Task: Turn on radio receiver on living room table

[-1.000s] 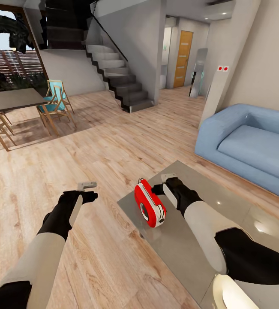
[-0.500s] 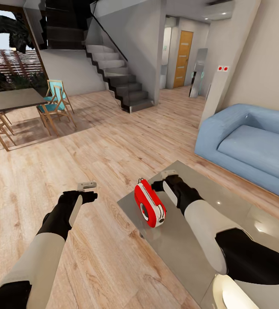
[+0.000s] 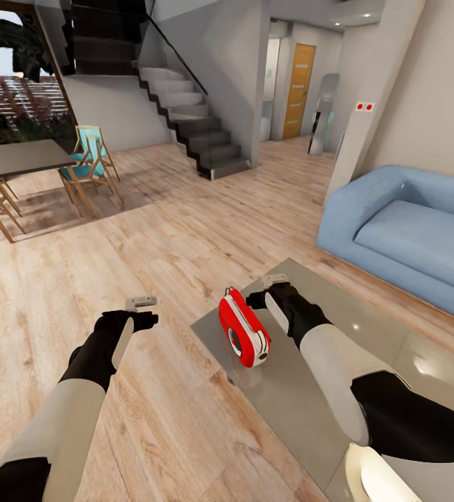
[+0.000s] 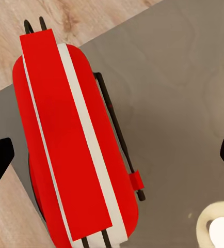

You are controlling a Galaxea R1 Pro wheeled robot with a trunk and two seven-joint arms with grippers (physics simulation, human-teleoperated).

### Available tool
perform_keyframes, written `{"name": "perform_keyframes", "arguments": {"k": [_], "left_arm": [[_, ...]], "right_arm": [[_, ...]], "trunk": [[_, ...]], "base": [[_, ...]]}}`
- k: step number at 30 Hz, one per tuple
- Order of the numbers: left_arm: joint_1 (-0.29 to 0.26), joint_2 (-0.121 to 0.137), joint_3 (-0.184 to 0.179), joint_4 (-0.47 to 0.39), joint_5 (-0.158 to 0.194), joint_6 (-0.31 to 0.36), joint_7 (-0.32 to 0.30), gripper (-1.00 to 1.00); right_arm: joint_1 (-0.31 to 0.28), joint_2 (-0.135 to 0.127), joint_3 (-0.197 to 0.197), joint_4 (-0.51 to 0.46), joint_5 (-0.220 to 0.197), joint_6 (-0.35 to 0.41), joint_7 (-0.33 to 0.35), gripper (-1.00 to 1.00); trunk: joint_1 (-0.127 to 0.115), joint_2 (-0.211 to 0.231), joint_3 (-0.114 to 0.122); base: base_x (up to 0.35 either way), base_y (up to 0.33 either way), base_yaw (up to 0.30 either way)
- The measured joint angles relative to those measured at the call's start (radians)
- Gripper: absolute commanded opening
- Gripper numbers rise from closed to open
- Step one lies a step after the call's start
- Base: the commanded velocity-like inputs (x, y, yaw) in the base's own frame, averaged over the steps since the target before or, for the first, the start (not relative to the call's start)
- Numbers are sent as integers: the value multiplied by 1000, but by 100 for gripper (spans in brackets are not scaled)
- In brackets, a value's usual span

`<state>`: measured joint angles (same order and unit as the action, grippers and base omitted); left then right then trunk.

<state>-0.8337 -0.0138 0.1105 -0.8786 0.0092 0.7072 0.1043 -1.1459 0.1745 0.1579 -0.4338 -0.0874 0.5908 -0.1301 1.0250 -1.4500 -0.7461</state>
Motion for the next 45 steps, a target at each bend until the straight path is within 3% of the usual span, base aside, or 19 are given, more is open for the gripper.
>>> {"name": "perform_keyframes", "arguments": {"k": [45], "left_arm": [[5, 0, 0, 1, 0, 0, 0, 100]], "right_arm": [[0, 0, -2, 0, -1, 6, 1, 100]], "trunk": [[0, 0, -71]], "base": [[0, 0, 0]]}}
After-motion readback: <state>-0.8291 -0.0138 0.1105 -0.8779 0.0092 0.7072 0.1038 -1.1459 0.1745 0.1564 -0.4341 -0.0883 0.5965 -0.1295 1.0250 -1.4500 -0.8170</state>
